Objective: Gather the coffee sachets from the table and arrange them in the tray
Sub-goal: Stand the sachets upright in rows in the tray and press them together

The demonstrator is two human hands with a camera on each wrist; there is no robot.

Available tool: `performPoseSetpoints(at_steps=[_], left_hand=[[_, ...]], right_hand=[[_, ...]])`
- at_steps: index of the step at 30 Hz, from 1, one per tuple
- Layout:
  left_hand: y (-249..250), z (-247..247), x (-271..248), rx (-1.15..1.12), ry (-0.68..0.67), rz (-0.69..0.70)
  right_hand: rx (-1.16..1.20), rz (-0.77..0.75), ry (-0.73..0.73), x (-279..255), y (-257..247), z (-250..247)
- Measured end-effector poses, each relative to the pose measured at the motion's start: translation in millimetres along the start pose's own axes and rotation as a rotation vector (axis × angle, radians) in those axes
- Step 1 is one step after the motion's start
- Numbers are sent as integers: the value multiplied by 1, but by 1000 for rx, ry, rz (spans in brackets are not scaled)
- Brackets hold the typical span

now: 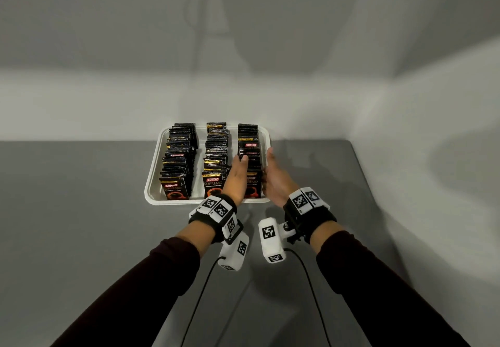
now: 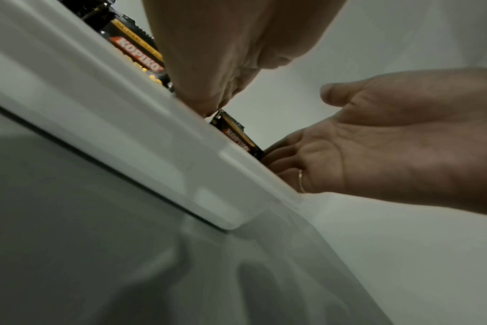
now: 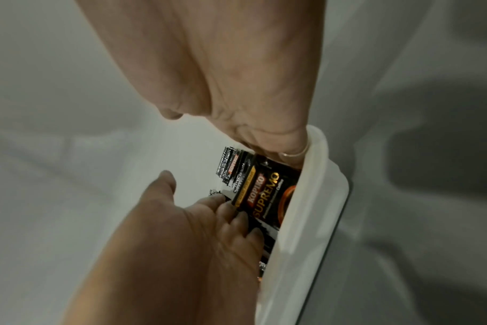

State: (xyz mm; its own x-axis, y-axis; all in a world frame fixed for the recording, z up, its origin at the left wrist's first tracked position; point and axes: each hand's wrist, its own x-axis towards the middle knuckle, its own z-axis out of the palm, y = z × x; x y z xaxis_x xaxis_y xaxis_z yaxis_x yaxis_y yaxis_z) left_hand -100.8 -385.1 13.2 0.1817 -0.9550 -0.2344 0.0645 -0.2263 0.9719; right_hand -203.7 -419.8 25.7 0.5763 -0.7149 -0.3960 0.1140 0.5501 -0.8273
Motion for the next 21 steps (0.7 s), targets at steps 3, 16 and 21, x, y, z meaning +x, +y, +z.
performPoseSetpoints(at_steps=[3,16,21], left_hand=[[-2,-5,0,29,14,-40],[3,-6,10,4,-18,-218],[8,-5,9,-5,-33,-242]], right_hand=[[26,29,13,1,-2,0],[64,156,84,3,-8,6],[-5,198,98,2,-14,7]])
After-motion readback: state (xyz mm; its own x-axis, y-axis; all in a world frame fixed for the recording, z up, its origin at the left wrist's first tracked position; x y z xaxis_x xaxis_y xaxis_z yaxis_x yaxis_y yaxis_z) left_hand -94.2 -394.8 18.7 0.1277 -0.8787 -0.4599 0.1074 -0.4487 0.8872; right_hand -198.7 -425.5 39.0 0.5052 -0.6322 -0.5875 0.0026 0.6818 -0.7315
